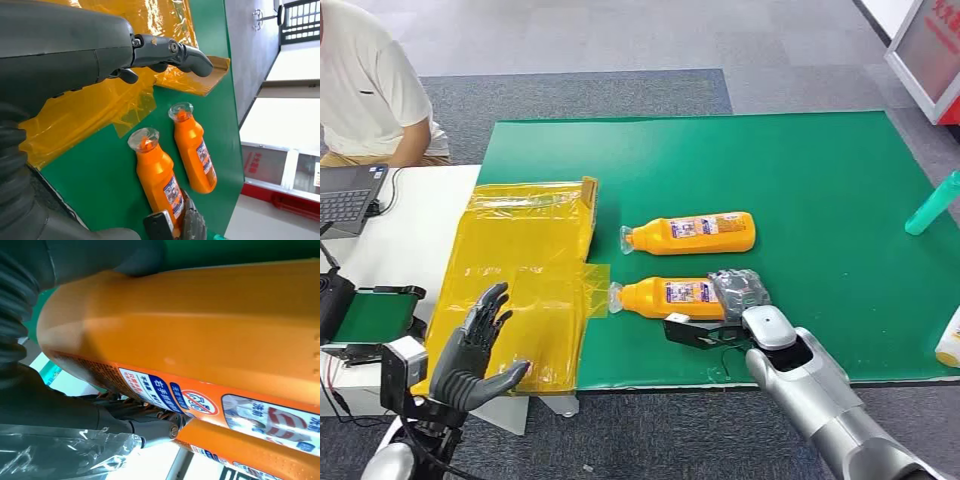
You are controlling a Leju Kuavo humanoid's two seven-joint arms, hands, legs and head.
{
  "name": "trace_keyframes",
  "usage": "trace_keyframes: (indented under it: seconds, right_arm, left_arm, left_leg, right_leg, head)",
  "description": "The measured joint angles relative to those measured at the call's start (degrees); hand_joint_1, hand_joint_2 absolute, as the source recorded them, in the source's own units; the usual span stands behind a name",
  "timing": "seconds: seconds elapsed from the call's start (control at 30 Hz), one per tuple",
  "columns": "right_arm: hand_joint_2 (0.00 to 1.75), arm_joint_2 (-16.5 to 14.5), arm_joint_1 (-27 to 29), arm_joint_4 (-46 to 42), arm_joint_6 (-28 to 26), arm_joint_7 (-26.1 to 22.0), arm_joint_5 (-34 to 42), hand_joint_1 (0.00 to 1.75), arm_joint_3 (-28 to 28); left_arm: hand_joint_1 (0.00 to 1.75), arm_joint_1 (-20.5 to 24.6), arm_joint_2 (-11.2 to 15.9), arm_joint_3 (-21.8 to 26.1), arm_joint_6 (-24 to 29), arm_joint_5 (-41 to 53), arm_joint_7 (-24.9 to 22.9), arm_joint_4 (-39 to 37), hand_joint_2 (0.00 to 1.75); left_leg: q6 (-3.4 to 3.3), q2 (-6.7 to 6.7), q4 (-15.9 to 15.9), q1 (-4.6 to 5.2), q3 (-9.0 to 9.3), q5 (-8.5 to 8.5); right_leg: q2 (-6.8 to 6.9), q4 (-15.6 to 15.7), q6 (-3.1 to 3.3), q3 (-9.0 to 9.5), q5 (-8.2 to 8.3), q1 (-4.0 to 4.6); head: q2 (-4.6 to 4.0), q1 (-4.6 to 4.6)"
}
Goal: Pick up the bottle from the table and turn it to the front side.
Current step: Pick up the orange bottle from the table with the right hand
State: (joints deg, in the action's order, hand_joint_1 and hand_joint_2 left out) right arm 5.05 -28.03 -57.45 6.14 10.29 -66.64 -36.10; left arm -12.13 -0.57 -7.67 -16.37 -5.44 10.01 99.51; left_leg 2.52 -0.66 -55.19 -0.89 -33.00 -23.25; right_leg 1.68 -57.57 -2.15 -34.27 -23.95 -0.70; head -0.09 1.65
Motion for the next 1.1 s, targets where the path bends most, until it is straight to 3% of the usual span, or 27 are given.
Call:
trace_keyframes:
  seconds: [0.33, 0.47, 0.57, 0.63, 0.87, 1.1]
  right_arm:
    - [1.75, 0.0, 0.0, 0.2, -0.8, -1.0, 3.4, 1.75, 0.1]
    - [1.75, 0.0, 1.8, -1.9, 0.5, -6.5, 18.8, 1.75, 3.4]
    - [1.75, 0.2, 6.6, -7.2, 2.3, -13.1, 34.3, 1.75, 7.8]
    - [1.75, 0.5, 10.4, -11.8, 2.6, -15.9, 40.3, 1.75, 10.3]
    - [1.75, 1.0, 20.0, -26.0, 3.4, -21.8, 51.4, 1.75, 15.7]
    - [1.75, 1.0, 24.2, -33.6, 4.2, -24.2, 56.3, 1.75, 17.3]
  left_arm:
    - [0.00, 0.0, 0.0, 0.0, -0.1, 0.0, 0.1, 0.0, 1.75]
    - [0.00, -0.3, 0.1, 0.0, 0.0, 0.1, 0.9, 0.0, 1.75]
    - [0.00, -0.8, 0.4, 0.1, -0.2, 0.5, 2.6, 0.0, 1.75]
    - [0.00, -1.0, 0.7, 0.1, -0.3, 0.6, 3.4, 0.0, 1.75]
    - [0.00, -0.3, 1.2, 0.1, -0.2, 0.7, 4.8, 0.0, 1.75]
    - [0.00, 1.1, 1.1, 0.1, -0.2, -1.4, 5.6, 0.0, 1.75]
  left_leg:
    - [0.02, 0.00, 0.0, 0.00, 0.01, 0.01]
    - [0.02, 0.00, 0.0, 0.00, 0.02, 0.01]
    - [-0.01, 0.01, 0.0, 0.00, -0.03, -0.01]
    - [-0.03, 0.01, 0.0, 0.00, -0.10, -0.03]
    - [-0.07, 0.00, -0.1, 0.01, -0.21, -0.07]
    - [-0.06, 0.00, -0.1, 0.01, -0.23, -0.04]
  right_leg:
    - [0.00, 0.0, 0.00, 0.00, 0.01, 0.00]
    - [0.00, 0.0, 0.00, -0.01, 0.00, 0.00]
    - [0.02, 0.0, -0.02, -0.04, -0.02, 0.00]
    - [0.03, 0.0, -0.03, -0.09, -0.03, 0.00]
    - [0.01, 0.0, -0.03, -0.20, -0.02, -0.01]
    - [0.01, 0.0, -0.03, -0.23, 0.01, 0.00]
  head:
    - [-0.02, -0.01]
    - [-0.01, -0.01]
    - [-0.01, -0.01]
    - [-0.01, -0.01]
    - [-0.01, 0.00]
    - [-0.01, -0.01]
